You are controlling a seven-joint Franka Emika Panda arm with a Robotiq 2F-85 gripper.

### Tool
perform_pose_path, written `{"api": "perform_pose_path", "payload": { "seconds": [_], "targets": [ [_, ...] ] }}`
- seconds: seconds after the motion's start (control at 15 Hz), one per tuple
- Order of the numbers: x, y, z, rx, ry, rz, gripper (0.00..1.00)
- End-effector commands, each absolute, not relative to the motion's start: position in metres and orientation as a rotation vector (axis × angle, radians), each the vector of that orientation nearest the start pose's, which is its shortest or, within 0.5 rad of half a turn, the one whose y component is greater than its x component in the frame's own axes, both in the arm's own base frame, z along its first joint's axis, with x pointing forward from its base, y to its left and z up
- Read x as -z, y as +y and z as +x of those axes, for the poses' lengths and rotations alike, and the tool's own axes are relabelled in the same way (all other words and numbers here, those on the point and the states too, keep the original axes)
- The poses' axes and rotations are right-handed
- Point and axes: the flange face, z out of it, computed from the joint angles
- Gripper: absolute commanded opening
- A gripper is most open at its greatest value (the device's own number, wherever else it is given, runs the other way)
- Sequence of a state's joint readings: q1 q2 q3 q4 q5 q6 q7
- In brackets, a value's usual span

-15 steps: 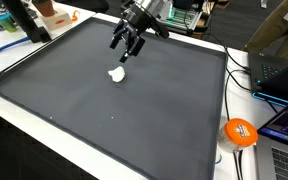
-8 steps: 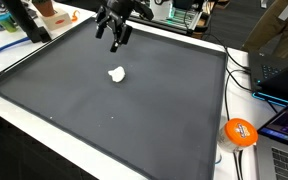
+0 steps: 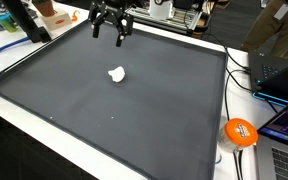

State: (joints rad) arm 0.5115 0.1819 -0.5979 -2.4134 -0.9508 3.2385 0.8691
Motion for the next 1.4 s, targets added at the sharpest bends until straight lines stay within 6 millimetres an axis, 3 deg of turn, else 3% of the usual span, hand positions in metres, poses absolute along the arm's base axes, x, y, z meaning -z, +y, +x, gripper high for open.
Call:
{"api": "perform_pose_path", "payload": {
  "seconds": [0.0,0.13,0.2,0.33,0.47,0.67,0.8,1.07,1.2,1.33],
  "targets": [
    [-0.298,0.035,0.514,0.995,-0.087,-3.055,1.0],
    [-0.301,0.036,0.523,1.022,-0.068,-3.053,1.0],
    [-0.294,0.037,0.525,1.012,-0.12,-3.068,1.0],
    [-0.276,0.042,0.517,0.938,-0.167,-3.1,1.0],
    [-0.271,0.053,0.502,0.856,-0.174,-3.118,1.0],
    [-0.275,0.077,0.486,0.714,-0.242,-3.152,1.0],
    [-0.293,0.082,0.497,0.59,-0.227,-3.221,1.0],
    [-0.36,0.075,0.531,0.378,-0.225,-3.242,1.0],
    [-0.4,0.069,0.554,0.277,-0.248,-3.182,1.0],
    [-0.425,0.06,0.577,0.173,-0.289,-3.075,1.0]
  ]
}}
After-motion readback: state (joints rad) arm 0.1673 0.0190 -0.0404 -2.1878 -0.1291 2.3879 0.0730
